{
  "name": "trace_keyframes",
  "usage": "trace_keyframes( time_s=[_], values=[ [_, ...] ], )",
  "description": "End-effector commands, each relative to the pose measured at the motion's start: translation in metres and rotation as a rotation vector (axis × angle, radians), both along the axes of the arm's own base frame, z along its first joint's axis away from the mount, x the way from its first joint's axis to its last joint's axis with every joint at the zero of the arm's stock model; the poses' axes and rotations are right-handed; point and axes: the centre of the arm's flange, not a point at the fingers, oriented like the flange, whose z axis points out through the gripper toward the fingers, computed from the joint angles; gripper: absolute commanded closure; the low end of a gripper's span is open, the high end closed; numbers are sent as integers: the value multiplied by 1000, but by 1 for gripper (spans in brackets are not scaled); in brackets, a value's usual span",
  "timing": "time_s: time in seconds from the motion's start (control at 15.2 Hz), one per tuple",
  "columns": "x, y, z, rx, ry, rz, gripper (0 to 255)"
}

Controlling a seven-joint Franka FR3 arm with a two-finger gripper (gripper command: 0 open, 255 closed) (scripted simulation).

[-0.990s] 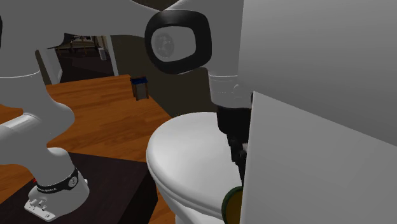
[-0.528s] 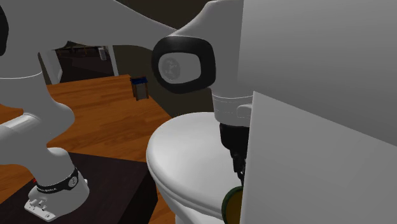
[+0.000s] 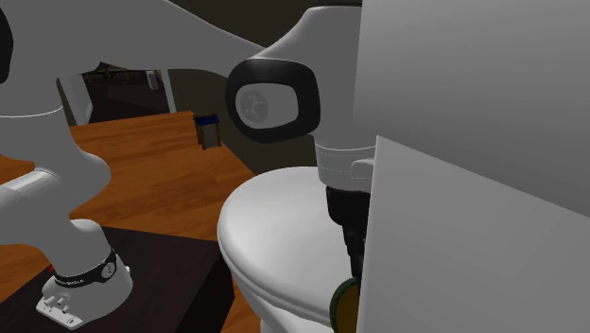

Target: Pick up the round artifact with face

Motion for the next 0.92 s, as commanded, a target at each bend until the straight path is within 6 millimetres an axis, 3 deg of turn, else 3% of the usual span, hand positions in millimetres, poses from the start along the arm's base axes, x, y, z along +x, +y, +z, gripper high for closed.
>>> trace_keyframes(
  time_s=[0.0,0.13,0.86],
  values=[
    [0,0,-1,0,1,0,255],
    [-1,0,-1,0,1,0,255],
    [-1,0,58,0,1,0,255]
  ],
)
